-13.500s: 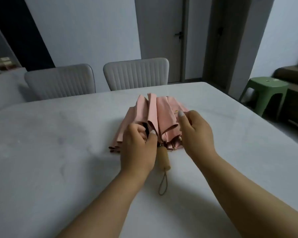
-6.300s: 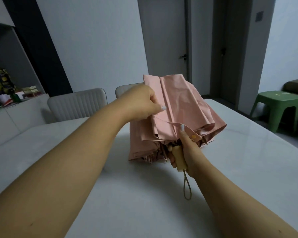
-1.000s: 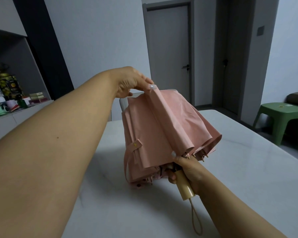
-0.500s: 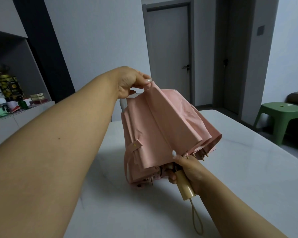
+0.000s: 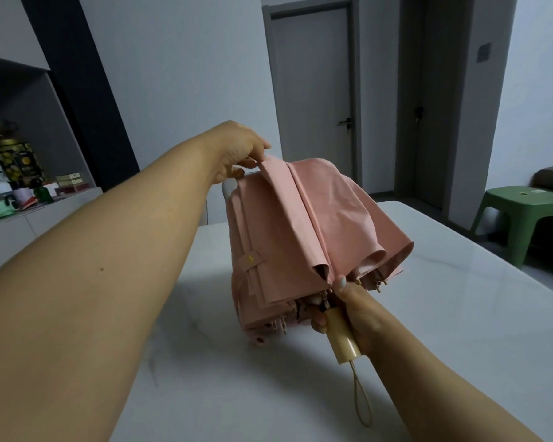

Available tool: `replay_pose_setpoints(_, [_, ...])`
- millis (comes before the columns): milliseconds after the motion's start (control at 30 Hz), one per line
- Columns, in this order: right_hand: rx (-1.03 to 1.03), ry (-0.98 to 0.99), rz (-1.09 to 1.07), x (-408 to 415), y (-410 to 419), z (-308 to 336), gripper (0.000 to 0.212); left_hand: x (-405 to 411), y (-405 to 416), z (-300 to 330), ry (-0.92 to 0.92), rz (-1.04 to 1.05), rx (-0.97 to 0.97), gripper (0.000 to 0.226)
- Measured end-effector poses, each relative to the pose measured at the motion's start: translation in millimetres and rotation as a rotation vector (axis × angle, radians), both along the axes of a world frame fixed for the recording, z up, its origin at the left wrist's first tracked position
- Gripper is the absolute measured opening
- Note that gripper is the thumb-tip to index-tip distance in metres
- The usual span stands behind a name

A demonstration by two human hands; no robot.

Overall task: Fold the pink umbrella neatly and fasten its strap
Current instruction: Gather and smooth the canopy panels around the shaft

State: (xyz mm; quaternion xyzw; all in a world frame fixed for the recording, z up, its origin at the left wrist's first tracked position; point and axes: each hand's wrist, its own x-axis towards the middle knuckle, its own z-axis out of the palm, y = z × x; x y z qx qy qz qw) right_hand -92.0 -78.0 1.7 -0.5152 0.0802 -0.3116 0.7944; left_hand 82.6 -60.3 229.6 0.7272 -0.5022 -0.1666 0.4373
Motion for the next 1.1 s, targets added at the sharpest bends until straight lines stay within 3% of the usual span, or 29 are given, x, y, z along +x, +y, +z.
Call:
replay_pose_setpoints(100, [-0.002,-0.009,-0.025,-1,1,0,0.077,-10,1,-8,-0.007,0.035,-0.013,0.007])
replay_pose_setpoints(233, [0.070,0.059,-0.120,0,8,4,0.073,-12,-4,-23,-0.260,0.176,-0.045,0.044])
replay_pose_setpoints(333, [0.085,0.115,-0.209,0,11,9,0.047,-6,-4,-31,-0.295,0.266,-0.101,0.052])
replay_pose_setpoints(467, [0.067,0.134,-0.248,1,10,10,0.026,1,-2,-51,-0.404,0.292,-0.149,0.044])
replay_pose_setpoints(600, [0.081,0.149,-0.270,3,10,9,0.026,-7,-5,-73,-0.557,0.359,-0.217,0.037])
replay_pose_setpoints(767, [0.041,0.217,-0.377,6,9,8,0.024,-45,1,-94,-0.662,0.409,-0.354,0.050])
replay_pose_setpoints(833, [0.035,0.223,-0.387,6,7,7,0.025,-55,-2,-107,-0.586,0.358,-0.242,0.068])
replay_pose_setpoints(967, [0.039,0.195,-0.355,4,7,9,0.026,-51,-14,-121,-0.262,0.276,0.056,0.111])
replay_pose_setpoints(1100, [0.081,0.099,-0.261,4,12,13,0.031,-40,-19,-117,0.100,0.184,0.105,0.123])
